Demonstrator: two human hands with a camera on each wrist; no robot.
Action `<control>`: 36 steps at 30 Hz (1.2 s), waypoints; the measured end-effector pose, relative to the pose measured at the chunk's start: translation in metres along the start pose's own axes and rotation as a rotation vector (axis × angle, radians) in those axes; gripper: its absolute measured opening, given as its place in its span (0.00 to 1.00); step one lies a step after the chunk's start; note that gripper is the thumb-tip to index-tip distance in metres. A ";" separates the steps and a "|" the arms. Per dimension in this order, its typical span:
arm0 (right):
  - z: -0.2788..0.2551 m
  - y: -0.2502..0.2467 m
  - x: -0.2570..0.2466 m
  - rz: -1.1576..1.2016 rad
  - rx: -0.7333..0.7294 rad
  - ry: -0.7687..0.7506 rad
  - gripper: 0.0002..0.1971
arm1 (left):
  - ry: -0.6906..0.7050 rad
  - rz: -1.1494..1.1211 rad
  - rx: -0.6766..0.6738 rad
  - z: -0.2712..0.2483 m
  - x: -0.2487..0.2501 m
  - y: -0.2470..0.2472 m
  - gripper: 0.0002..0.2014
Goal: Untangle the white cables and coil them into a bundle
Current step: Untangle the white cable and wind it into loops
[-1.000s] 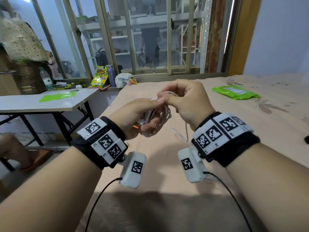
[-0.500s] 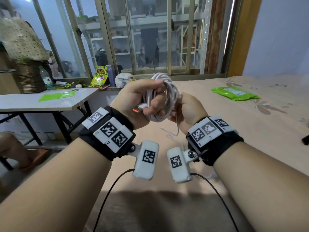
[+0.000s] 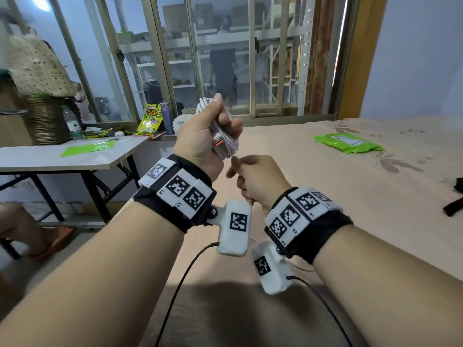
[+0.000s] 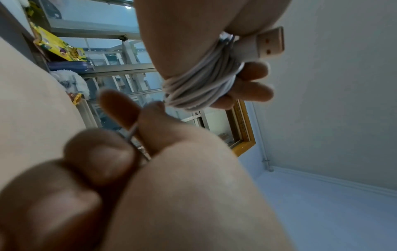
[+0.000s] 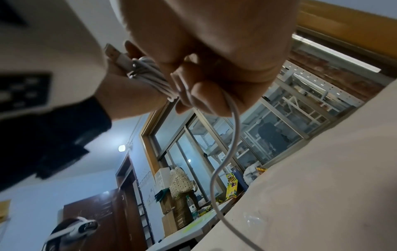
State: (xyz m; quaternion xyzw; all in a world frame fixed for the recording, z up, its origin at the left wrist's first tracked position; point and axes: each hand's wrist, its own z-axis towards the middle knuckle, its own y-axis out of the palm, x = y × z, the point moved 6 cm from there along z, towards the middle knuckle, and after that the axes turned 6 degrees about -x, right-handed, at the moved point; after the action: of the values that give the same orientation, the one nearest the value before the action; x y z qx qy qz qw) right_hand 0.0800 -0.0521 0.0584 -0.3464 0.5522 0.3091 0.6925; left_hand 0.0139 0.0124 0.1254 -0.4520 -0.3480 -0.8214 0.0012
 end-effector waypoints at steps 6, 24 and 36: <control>-0.012 0.002 -0.019 -0.198 -0.054 -0.055 0.10 | 0.143 0.289 0.004 -0.005 0.007 0.004 0.06; -0.014 -0.039 -0.049 -0.089 0.029 -0.319 0.13 | -0.313 1.011 -0.193 -0.032 -0.023 -0.028 0.26; 0.002 -0.030 -0.024 0.022 0.050 -0.313 0.13 | -0.464 0.394 -0.476 -0.048 -0.030 -0.016 0.17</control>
State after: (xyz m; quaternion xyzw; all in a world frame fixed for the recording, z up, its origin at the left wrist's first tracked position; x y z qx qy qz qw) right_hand 0.1012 -0.0684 0.0860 -0.2707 0.4490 0.3532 0.7749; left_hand -0.0090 -0.0120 0.0768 -0.6716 -0.0453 -0.7391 -0.0246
